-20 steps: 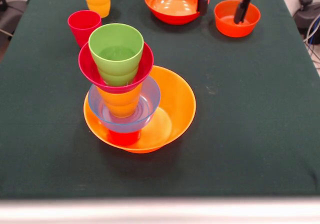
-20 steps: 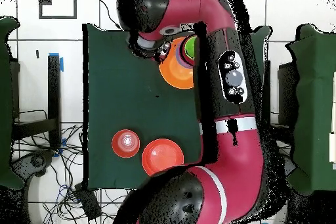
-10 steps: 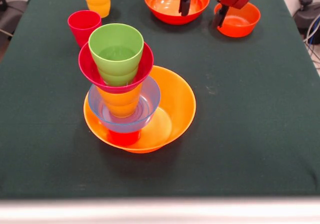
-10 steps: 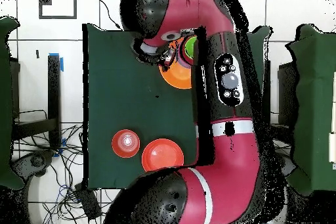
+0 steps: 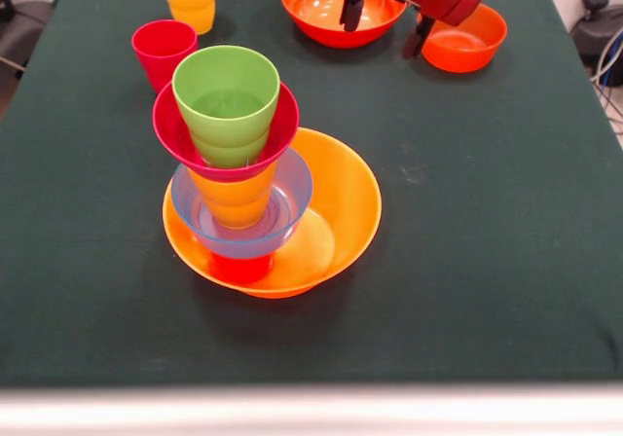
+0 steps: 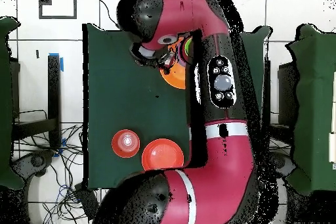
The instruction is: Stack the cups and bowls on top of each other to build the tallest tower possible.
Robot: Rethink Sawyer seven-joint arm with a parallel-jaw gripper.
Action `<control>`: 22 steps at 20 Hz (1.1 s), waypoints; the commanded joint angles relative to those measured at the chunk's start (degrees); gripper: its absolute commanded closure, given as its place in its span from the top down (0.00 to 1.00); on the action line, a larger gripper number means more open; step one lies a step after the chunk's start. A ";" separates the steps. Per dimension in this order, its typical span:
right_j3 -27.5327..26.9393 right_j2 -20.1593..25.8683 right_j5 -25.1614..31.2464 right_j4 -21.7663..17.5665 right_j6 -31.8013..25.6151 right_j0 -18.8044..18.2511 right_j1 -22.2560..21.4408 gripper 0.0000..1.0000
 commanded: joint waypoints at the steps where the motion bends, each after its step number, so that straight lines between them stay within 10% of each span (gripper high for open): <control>1: 3.83 -6.54 -6.46 0.53 16.37 2.40 1.49 1.00; 22: 12.88 -16.54 -12.43 9.21 24.48 9.26 -1.54 1.00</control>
